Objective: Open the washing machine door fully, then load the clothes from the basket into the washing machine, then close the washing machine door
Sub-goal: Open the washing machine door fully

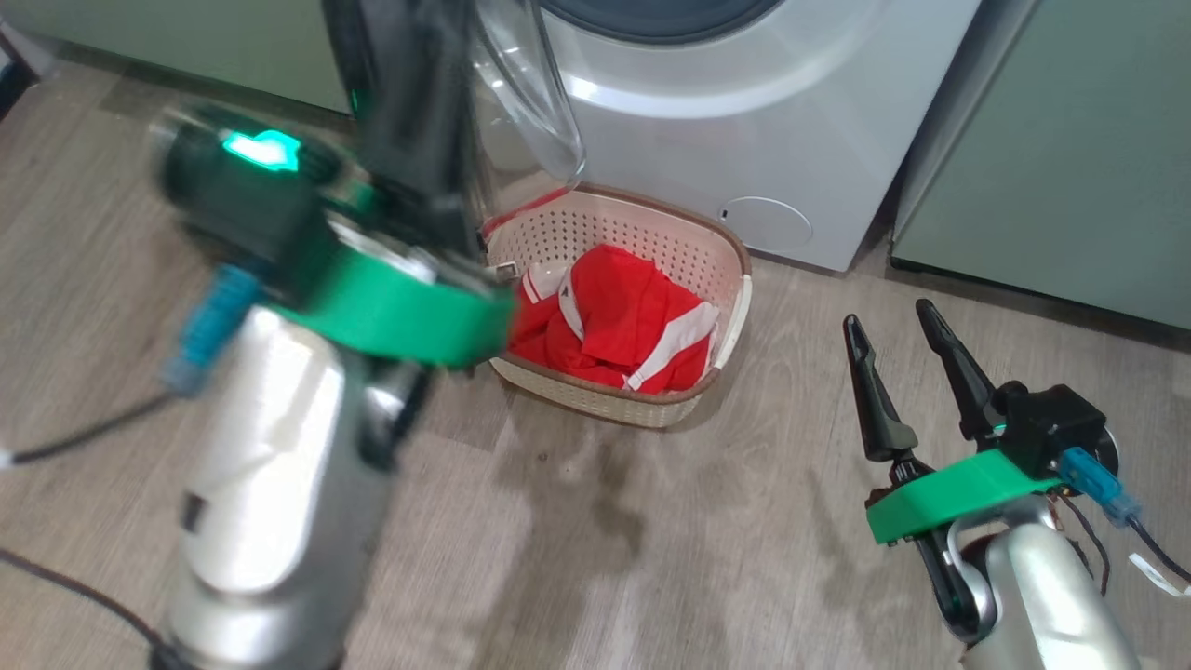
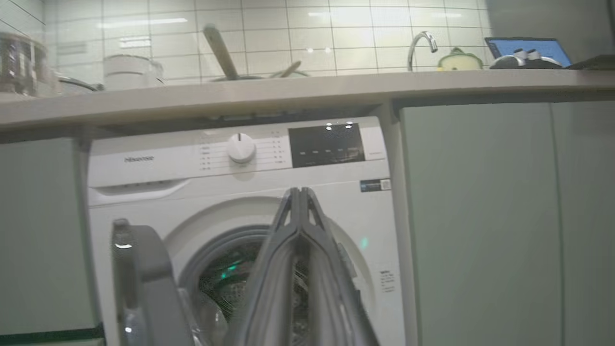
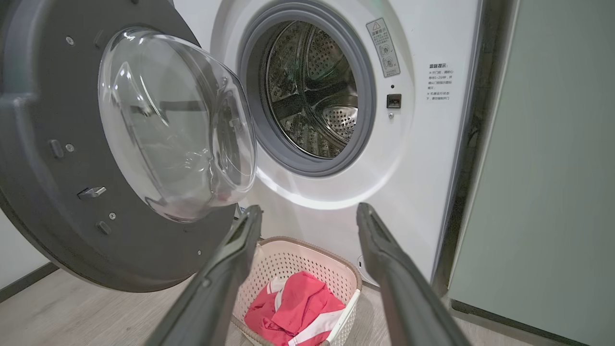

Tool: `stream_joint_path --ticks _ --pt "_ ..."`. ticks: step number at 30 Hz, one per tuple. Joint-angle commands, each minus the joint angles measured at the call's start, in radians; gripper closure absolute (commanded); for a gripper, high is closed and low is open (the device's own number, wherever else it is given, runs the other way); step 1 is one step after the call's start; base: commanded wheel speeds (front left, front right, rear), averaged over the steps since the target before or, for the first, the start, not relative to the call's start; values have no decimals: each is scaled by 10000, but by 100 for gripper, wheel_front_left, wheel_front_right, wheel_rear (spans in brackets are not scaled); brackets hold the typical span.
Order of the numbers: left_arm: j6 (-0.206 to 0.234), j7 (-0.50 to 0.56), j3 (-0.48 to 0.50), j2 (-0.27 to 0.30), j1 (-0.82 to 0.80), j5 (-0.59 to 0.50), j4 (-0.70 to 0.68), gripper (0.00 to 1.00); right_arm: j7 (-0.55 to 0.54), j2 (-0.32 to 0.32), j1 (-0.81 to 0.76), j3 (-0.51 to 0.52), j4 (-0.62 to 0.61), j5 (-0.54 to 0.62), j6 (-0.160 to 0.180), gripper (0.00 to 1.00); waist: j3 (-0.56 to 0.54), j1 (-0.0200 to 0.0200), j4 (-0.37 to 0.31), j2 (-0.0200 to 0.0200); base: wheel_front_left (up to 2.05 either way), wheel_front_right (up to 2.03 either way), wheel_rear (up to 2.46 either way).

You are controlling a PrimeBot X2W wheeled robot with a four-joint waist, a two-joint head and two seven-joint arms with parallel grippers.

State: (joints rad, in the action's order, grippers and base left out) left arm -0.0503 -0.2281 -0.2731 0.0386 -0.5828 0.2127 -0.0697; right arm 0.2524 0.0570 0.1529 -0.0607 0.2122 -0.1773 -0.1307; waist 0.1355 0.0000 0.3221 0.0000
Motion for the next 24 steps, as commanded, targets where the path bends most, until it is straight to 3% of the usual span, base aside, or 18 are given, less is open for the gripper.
stream_joint_path --ticks 1,6,14,24 --pt "29 146 -241 141 170 269 -326 100 93 -68 317 -235 -283 -28 0 0 72 0 -71 0 0 0 0" --pt "327 387 -1533 121 1008 932 224 100 93 -68 325 -219 -251 22 0 0 227 0 -118 0 0 0 0" --pt "603 500 -2477 118 1865 1433 1407 100 93 -68 354 -234 -163 50 0 0 377 0 -95 0 0 0 0" --pt "1015 231 -2160 317 2080 1610 2273 100 93 -68 315 -219 -105 76 0 0 333 0 -4 0 0 0 0"
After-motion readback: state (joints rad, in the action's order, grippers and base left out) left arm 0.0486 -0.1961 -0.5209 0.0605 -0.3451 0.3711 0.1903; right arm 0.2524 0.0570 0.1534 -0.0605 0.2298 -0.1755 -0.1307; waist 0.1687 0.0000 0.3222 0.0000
